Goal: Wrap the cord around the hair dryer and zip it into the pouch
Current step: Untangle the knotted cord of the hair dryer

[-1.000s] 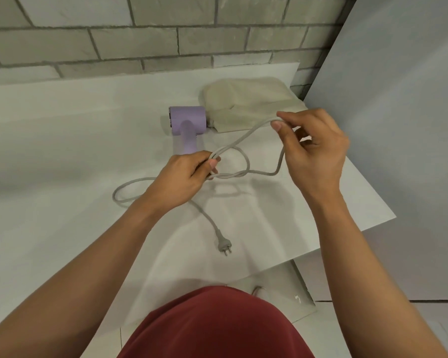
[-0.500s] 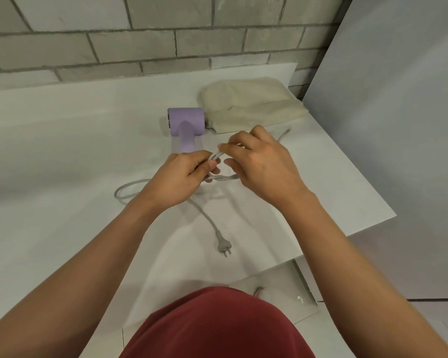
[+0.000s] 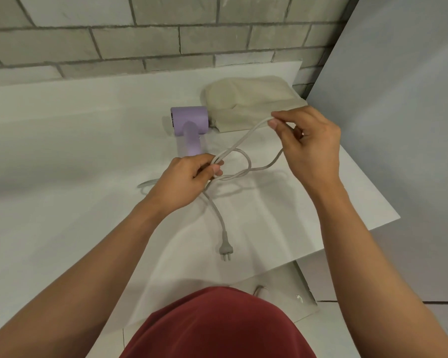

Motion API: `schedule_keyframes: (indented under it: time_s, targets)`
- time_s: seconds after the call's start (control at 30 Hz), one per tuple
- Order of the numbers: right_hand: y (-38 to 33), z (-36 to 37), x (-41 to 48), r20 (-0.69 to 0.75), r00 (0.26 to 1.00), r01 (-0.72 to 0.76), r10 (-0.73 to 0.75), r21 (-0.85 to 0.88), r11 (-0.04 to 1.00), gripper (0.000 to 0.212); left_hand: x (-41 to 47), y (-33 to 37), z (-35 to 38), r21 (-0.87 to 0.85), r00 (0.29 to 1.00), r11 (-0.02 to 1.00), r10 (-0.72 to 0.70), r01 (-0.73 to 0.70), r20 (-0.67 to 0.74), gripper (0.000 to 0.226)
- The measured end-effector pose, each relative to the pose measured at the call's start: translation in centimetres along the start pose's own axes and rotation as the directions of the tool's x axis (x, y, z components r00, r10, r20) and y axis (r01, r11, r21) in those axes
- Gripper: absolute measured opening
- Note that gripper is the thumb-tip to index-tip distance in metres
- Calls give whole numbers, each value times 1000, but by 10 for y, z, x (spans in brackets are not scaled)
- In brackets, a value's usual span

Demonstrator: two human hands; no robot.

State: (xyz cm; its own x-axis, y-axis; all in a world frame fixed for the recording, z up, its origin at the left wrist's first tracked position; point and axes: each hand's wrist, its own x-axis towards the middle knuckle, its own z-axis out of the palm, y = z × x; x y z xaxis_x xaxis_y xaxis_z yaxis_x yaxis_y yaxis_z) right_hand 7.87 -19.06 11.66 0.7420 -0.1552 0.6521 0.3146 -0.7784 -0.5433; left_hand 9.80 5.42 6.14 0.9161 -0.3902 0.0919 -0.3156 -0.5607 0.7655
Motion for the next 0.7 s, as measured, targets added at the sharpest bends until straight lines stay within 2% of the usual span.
schedule_keyframes:
  time_s: [0.1,0.17,0.23,0.3,0.37,0.5,0.6,0.7]
  targets:
    - [8,-2,-4,87,994,-40,59,-208,977,27,2,6,-3,-25,1000,1000,-10,10,-24,19]
    - [2,0,-10,210,977,88,-21,-315,945,51,2,7,-3,-21,1000,1000,-13,13,-25,18]
    - [-12,6,-16,297,929,306,-219,-289,907,60,3,8,-2,-9,999,1000,-19,18,-29,18]
    - [-20,16,-22,355,857,474,-373,-258,842,47,3,10,-2,-2,999,1000,-21,21,-27,18]
    - [-19,26,-27,377,824,534,-422,-270,802,30,2,12,-3,-5,1000,1000,-11,11,-23,19]
    - [-8,38,-26,331,829,547,-451,-313,776,10,-1,14,-5,9,1000,1000,28,-28,13,21]
    - [-2,36,-24,299,837,540,-459,-315,780,13,0,8,-1,68,1000,997,26,-25,-5,25]
    - [-1,22,-18,203,879,476,-431,-337,813,15,-1,1,1,67,1000,998,15,-14,-10,24]
